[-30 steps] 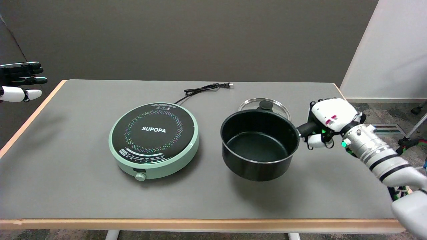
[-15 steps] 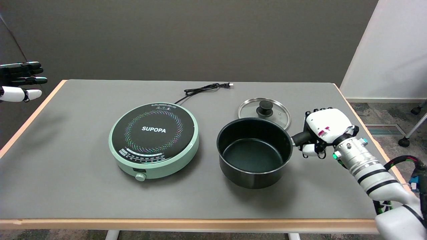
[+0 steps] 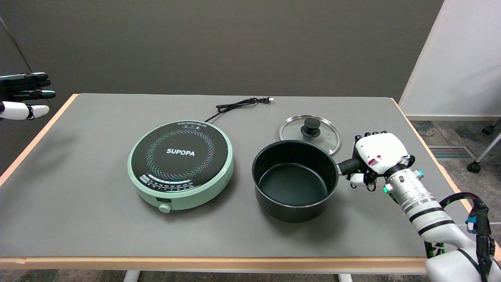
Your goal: Place the soup pot onto the table.
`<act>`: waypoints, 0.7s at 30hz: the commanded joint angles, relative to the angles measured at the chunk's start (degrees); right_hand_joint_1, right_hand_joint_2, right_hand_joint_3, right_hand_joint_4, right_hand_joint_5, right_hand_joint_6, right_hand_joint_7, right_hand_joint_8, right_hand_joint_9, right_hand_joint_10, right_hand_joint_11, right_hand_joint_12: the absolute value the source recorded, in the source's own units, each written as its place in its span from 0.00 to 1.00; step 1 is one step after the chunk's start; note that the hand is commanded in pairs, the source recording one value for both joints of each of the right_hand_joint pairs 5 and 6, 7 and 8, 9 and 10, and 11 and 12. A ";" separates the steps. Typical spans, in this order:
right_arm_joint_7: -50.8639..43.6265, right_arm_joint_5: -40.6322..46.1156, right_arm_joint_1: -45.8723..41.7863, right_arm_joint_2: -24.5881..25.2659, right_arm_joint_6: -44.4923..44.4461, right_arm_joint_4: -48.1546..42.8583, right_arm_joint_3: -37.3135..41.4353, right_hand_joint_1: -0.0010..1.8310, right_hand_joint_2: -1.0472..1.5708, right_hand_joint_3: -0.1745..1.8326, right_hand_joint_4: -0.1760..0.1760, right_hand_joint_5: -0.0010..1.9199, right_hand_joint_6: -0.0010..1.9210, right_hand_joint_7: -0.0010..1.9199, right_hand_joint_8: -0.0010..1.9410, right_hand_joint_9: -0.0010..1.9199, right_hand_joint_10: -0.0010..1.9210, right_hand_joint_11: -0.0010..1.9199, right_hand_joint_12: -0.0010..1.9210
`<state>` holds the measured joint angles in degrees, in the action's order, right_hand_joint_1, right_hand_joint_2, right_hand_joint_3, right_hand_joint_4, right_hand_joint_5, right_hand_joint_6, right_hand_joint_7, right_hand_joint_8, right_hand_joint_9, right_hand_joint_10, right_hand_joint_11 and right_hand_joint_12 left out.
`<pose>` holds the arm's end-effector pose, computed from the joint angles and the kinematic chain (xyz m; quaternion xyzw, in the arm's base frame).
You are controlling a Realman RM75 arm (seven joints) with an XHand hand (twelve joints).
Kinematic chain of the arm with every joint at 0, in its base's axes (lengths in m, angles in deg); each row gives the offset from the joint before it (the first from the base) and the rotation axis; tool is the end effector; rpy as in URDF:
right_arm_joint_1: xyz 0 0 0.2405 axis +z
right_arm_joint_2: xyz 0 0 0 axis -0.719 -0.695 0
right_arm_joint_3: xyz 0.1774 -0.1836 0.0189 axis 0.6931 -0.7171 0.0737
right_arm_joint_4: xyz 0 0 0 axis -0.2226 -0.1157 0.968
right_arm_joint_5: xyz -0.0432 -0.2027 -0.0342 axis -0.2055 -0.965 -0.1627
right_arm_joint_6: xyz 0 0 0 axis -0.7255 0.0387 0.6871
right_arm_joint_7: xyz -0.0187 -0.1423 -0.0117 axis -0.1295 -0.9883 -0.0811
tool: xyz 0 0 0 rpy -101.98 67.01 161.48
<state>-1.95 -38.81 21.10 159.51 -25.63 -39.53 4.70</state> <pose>-0.2540 -0.2363 0.3877 0.6551 0.0738 -0.0170 0.7517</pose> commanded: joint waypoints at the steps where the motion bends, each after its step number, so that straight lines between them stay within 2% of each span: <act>1: -2.66 -0.48 1.04 4.61 -6.45 4.98 0.28 0.59 0.68 0.64 0.39 0.99 0.99 0.99 0.98 0.99 0.99 0.99 0.99; 21: -5.45 3.03 0.84 5.31 -11.00 6.85 0.38 0.58 0.68 0.63 0.38 0.98 0.98 0.98 0.97 0.98 0.98 0.98 0.98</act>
<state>-5.08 -37.99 22.35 163.69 -33.01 -34.05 4.83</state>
